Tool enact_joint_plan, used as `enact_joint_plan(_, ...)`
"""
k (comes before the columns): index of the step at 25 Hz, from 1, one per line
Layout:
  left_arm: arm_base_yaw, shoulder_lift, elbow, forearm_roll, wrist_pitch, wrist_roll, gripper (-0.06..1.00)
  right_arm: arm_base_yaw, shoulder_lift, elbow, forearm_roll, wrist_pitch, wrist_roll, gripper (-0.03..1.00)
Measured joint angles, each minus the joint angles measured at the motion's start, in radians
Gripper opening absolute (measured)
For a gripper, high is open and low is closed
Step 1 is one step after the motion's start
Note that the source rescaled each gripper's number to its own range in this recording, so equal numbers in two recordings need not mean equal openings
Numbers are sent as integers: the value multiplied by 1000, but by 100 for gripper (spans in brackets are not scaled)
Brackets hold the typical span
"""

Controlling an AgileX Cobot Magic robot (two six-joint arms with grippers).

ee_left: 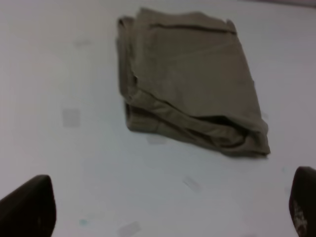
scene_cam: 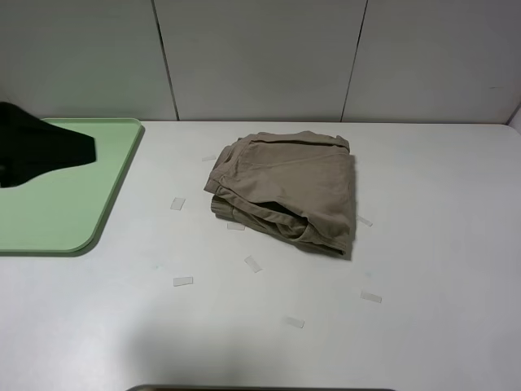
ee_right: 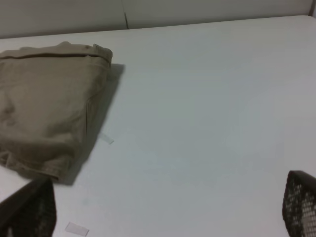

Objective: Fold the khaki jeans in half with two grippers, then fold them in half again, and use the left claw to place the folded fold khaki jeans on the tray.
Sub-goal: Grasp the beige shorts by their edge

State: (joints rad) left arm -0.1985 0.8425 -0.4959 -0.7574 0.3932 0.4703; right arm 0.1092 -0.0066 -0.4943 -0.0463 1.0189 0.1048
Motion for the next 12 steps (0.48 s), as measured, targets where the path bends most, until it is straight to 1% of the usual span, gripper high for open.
enact_joint_plan(3, 0, 175, -29, -203, -20, 192, 94, 0, 0, 0, 0, 0, 0, 100)
enact_joint_plan(6, 0, 330, -80, -358, -19, 339, 94, 0, 0, 0, 0, 0, 0, 100)
enact_joint_plan(10, 0, 497, -159, -510, -11, 475, 94, 0, 0, 0, 0, 0, 0, 100)
enact_joint_plan(12, 0, 566, -200, -561, -6, 516, 94, 0, 0, 0, 0, 0, 0, 100)
